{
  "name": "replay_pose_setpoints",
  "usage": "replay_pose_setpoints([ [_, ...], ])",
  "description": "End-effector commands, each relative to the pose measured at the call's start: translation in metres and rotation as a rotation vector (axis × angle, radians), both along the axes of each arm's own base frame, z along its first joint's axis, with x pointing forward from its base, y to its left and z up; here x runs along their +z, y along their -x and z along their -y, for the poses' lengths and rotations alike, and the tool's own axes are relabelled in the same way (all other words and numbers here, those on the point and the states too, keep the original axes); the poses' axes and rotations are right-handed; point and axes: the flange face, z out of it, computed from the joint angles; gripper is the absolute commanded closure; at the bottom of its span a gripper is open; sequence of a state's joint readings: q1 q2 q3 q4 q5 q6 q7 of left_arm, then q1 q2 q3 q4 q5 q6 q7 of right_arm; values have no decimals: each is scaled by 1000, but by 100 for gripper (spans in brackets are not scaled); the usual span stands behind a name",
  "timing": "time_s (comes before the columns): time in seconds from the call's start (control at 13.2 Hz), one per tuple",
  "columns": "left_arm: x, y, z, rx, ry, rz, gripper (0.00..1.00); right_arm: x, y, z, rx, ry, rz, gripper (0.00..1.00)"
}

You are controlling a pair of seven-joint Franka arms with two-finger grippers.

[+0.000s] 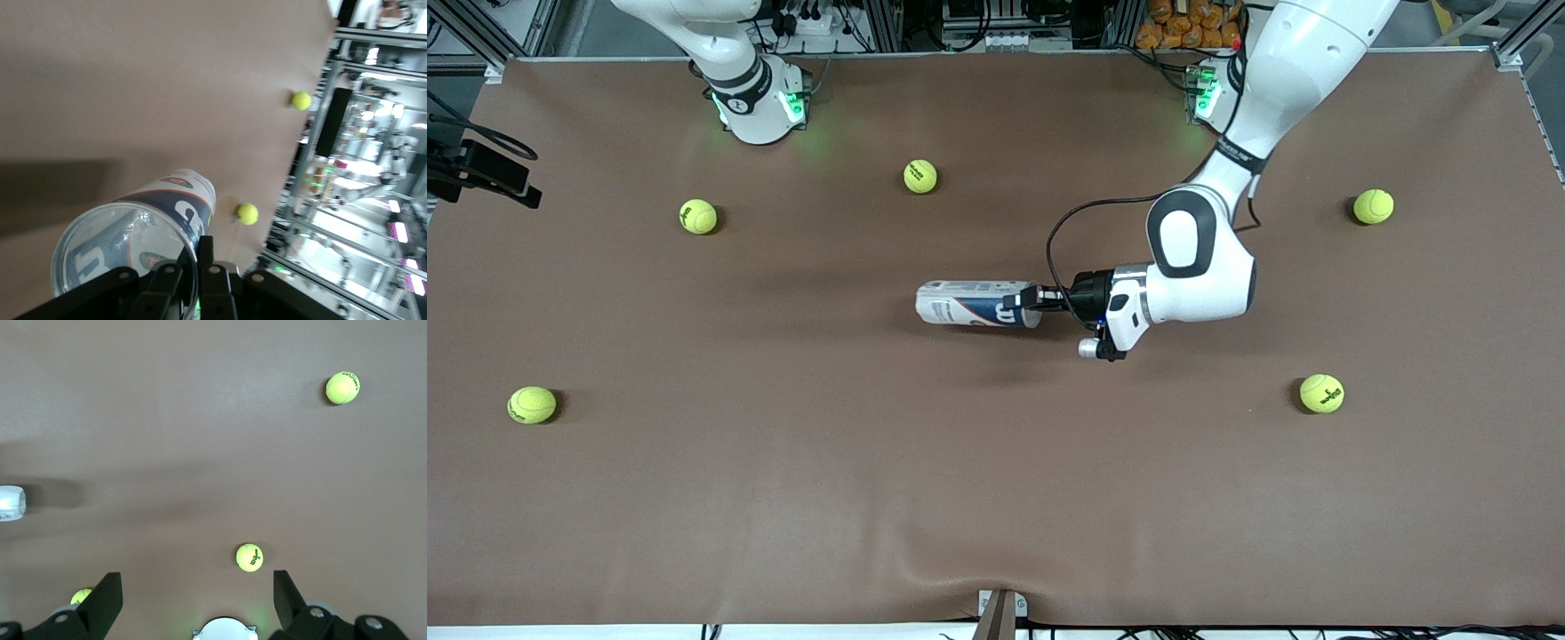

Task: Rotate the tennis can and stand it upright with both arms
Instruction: 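Lift the can with the left gripper and rotate it upright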

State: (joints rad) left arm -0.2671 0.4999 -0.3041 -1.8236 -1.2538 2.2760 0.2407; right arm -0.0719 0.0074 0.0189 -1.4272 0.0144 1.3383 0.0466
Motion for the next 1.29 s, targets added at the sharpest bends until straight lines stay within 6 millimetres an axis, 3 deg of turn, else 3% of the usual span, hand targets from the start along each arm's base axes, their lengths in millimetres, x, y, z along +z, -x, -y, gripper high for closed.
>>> replay_pose_setpoints([
  [0.0, 29, -9, -1, 1, -92, 3, 100, 5, 2, -1, 5, 5, 10, 0],
  [0.3, 84, -25, 1, 24, -277, 19, 100, 6, 2, -1, 15, 46, 8, 0],
  [0.53, 137, -33, 21, 15, -456, 4, 100, 7, 2, -1, 9, 43, 10, 0],
  [0.6, 145, -34, 27, 33, -497, -7, 100, 7, 2, 0, 4, 39, 10, 0],
  [0.98, 150, 4, 87, 103, -691, 11, 100, 10, 0, 5, -20, -13, 37, 0],
  [1.13, 142, 26, 115, 118, -831, 15, 100, 10, 0, 4, -17, -12, 37, 0],
  [1.21, 138, 28, 116, 114, -909, 19, 100, 10, 0, 2, -13, -7, 37, 0],
])
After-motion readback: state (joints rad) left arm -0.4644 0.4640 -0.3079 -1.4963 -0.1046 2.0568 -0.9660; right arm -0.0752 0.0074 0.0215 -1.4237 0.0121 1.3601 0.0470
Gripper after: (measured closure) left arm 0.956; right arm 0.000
